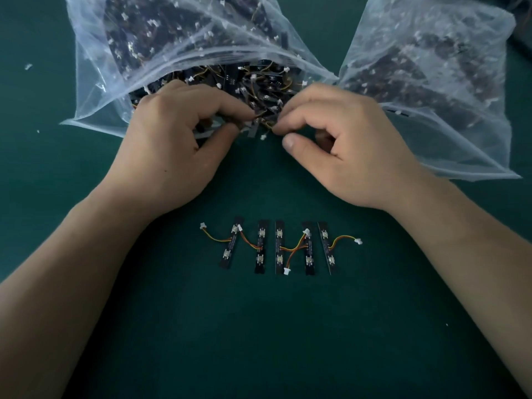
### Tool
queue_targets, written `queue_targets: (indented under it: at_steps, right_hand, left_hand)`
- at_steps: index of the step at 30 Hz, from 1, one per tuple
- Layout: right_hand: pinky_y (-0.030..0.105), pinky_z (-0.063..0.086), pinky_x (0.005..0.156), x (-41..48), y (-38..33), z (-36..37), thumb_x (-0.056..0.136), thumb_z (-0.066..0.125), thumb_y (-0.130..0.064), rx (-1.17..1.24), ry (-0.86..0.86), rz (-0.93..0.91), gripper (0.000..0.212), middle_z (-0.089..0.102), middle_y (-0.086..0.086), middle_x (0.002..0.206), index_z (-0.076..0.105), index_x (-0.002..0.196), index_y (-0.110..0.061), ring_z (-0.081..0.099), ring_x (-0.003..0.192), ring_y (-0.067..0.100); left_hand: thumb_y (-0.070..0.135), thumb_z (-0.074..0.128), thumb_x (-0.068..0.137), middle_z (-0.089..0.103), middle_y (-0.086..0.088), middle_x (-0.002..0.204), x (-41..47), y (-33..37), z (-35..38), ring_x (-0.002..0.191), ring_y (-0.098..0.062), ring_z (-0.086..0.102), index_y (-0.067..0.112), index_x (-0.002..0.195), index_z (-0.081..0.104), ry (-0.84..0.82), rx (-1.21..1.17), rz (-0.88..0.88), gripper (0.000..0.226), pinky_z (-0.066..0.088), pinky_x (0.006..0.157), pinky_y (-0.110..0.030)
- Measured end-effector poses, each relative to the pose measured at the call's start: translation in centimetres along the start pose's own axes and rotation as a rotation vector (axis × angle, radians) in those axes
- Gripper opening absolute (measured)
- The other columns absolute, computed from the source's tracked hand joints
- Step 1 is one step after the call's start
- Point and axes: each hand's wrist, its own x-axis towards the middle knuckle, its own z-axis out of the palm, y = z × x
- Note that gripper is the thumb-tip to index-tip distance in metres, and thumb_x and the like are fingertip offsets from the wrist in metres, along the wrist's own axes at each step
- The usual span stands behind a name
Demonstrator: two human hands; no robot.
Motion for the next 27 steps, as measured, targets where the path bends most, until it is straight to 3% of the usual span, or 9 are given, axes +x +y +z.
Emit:
queue_targets:
  at_steps: [3, 6, 10, 13, 17, 20, 23, 27]
  right_hand:
    - [0.026, 0.041, 0.075, -0.2, 0.0, 0.1, 0.097, 0.067, -0.027, 0.014, 0.003, -0.003, 0.02, 0.061, -0.009, 0.133, 0.073, 0.116, -0.023, 0.05, 0.073, -0.015]
    - [0.028, 0.041, 0.074, -0.2, 0.1, 0.3, 0.097, 0.068, -0.033, -0.057, -0.038, -0.002, 0.029, 0.055, -0.013, 0.144, 0.069, 0.125, -0.027, 0.045, 0.074, -0.027]
    - [0.025, 0.04, 0.072, -0.2, 0.4, 0.3, 0.097, 0.071, -0.025, -0.012, 0.015, -0.043, 0.012, 0.067, -0.01, 0.119, 0.076, 0.107, -0.023, 0.048, 0.073, -0.022]
    - [0.015, 0.04, 0.079, -0.3, 0.5, 0.1, 0.098, 0.07, -0.014, 0.02, 0.144, -0.079, 0.009, 0.071, -0.003, 0.106, 0.077, 0.101, -0.011, 0.052, 0.083, -0.013]
    - [0.008, 0.039, 0.081, -0.6, 0.6, -0.2, 0.099, 0.069, -0.009, 0.007, 0.336, -0.091, 0.009, 0.07, -0.008, 0.097, 0.077, 0.102, -0.005, 0.054, 0.085, -0.014]
    - [0.017, 0.049, 0.071, -1.3, 0.4, -0.5, 0.102, 0.066, -0.008, 0.118, 0.384, -0.09, 0.008, 0.073, -0.008, 0.091, 0.074, 0.105, -0.008, 0.068, 0.078, 0.0]
    - [0.023, 0.048, 0.066, -1.9, 0.0, -0.7, 0.101, 0.066, -0.005, 0.14, 0.325, -0.095, 0.008, 0.071, -0.008, 0.087, 0.073, 0.104, -0.009, 0.065, 0.069, 0.013]
    - [0.029, 0.047, 0.072, -1.7, -0.1, -0.5, 0.098, 0.068, -0.018, -0.065, 0.191, -0.001, 0.02, 0.068, -0.004, 0.11, 0.073, 0.117, -0.012, 0.054, 0.078, -0.007]
  left_hand:
    - [0.018, 0.071, 0.093, 0.068, 0.011, 0.12, 0.1, 0.0, 0.0, 0.115, -0.011, 0.06, 0.018, 0.127, 0.073, -0.037, -0.009, -0.007, 0.034, 0.044, 0.107, -0.028]
    - [0.031, 0.069, 0.089, 0.066, 0.013, 0.126, 0.3, 0.1, 0.0, 0.126, -0.021, 0.059, 0.023, 0.133, 0.07, -0.107, 0.031, -0.005, 0.044, 0.041, 0.115, -0.045]
    - [0.019, 0.072, 0.093, 0.067, 0.016, 0.107, 0.0, 0.1, 0.0, 0.105, -0.019, 0.06, 0.022, 0.116, 0.077, -0.051, 0.02, 0.057, 0.024, 0.045, 0.099, -0.033]
    - [0.013, 0.077, 0.094, 0.067, 0.017, 0.098, 0.0, 0.1, 0.0, 0.095, -0.014, 0.061, 0.019, 0.109, 0.08, -0.002, -0.023, 0.05, 0.017, 0.052, 0.091, -0.031]
    - [0.016, 0.081, 0.094, 0.07, 0.023, 0.101, -0.2, 0.2, 0.0, 0.09, -0.003, 0.067, 0.02, 0.11, 0.08, 0.063, -0.098, 0.04, 0.016, 0.049, 0.084, -0.009]
    - [0.017, 0.084, 0.092, 0.076, 0.019, 0.096, -0.4, 0.2, -0.1, 0.09, -0.001, 0.073, 0.02, 0.11, 0.079, 0.087, -0.214, 0.021, 0.018, 0.056, 0.087, -0.015]
    - [0.016, 0.087, 0.088, 0.079, 0.01, 0.102, -0.5, 0.4, -0.1, 0.09, -0.005, 0.077, 0.021, 0.112, 0.076, 0.034, -0.365, -0.013, 0.027, 0.061, 0.088, -0.024]
    - [0.012, 0.073, 0.098, 0.077, 0.005, 0.103, -0.4, 0.9, -0.4, 0.092, -0.008, 0.075, 0.012, 0.113, 0.074, 0.051, -0.308, 0.098, 0.015, 0.059, 0.084, -0.03]
